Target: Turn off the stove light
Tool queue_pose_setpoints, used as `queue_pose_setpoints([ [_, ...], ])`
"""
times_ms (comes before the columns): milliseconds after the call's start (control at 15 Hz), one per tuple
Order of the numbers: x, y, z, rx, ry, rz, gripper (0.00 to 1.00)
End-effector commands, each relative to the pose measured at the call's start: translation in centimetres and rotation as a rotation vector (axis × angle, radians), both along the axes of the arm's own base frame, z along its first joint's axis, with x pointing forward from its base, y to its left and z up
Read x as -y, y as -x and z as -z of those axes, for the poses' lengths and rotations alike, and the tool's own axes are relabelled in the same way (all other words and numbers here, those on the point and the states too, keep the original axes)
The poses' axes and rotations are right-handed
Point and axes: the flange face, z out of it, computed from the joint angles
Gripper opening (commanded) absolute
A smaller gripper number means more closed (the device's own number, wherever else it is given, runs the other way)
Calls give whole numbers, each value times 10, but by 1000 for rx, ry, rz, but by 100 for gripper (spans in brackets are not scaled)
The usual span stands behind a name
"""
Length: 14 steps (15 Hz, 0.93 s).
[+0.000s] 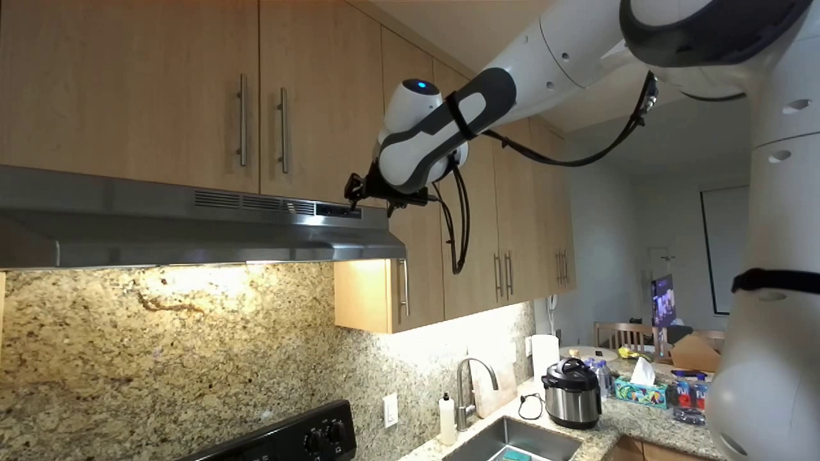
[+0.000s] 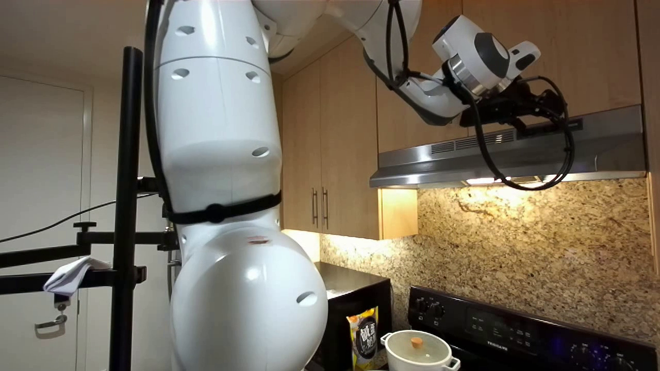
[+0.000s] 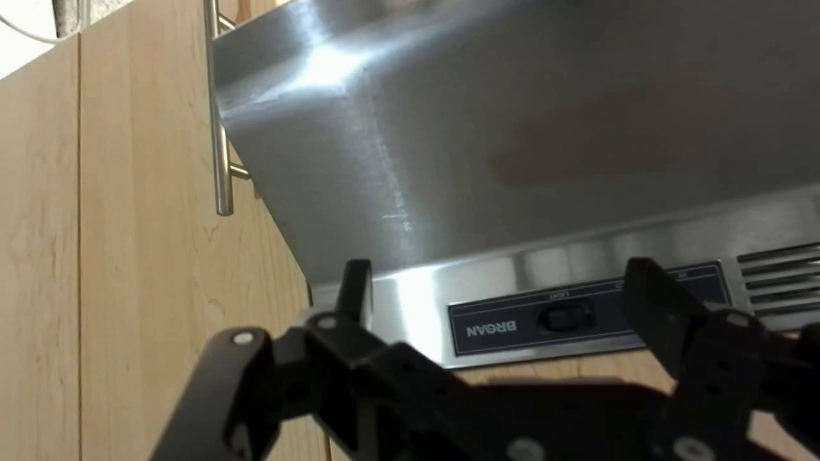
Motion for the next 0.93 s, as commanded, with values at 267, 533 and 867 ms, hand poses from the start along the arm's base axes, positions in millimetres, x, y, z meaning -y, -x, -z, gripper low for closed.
queue_pose_setpoints([
  [267, 13, -32, -12, -38, -60, 4, 100],
  [533, 15, -47, -17, -53, -74, 3, 100],
  [867, 12, -66, -17, -78, -67, -10, 100],
])
